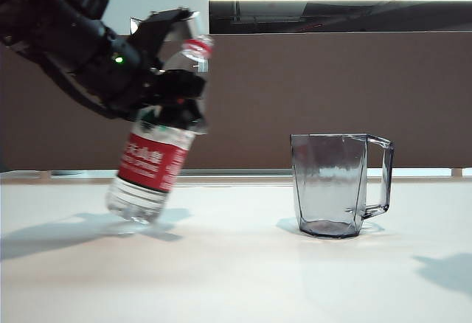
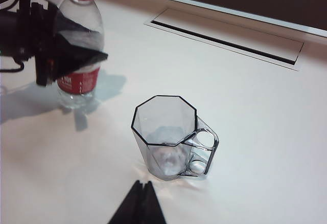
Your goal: Pick up the mineral water bottle with the left hand on the table and pour water into the mug until it's half full.
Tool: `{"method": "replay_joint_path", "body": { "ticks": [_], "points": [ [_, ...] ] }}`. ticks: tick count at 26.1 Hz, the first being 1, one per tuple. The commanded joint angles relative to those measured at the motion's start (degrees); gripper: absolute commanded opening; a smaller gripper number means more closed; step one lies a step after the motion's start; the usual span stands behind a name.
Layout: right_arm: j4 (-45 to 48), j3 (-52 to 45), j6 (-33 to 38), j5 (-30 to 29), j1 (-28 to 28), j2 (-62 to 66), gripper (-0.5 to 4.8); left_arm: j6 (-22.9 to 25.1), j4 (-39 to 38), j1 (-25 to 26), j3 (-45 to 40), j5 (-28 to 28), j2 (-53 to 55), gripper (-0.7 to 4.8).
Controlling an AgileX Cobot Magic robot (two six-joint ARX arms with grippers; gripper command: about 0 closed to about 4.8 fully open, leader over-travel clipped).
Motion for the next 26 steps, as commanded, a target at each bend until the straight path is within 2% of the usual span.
{"method": "replay_joint_path", "body": {
  "ticks": [1, 6, 16, 20, 26],
  "points": [
    [1.0, 0.5, -0.2, -0.1, 0.0, 0.0, -0.02, 1.2, 2.5, -2.5, 1.6, -1.0, 0.5, 2.13],
    [1.0, 0.5, -0.2, -0.1, 0.0, 0.0, -0.02, 2.3, 2.4, -4.6, 4.2, -2.4, 3.4, 2.13],
    [1.0, 0.5, -0.2, -0.1, 0.0, 0.0, -0.02, 10.2, -0.6, -8.1, 12.9, -3.0, 8.6, 2.13],
    [1.0, 0.5, -0.2, -0.1, 0.0, 0.0, -0.02, 15.0, -1.1, -9.8, 13.5, -4.2, 10.2, 2.13],
    [1.0, 0.5, -0.2, -0.1, 0.0, 0.0, -0.02, 23.1, -1.9, -12.2, 13.5, -10.6, 12.5, 2.13]
  ]
}}
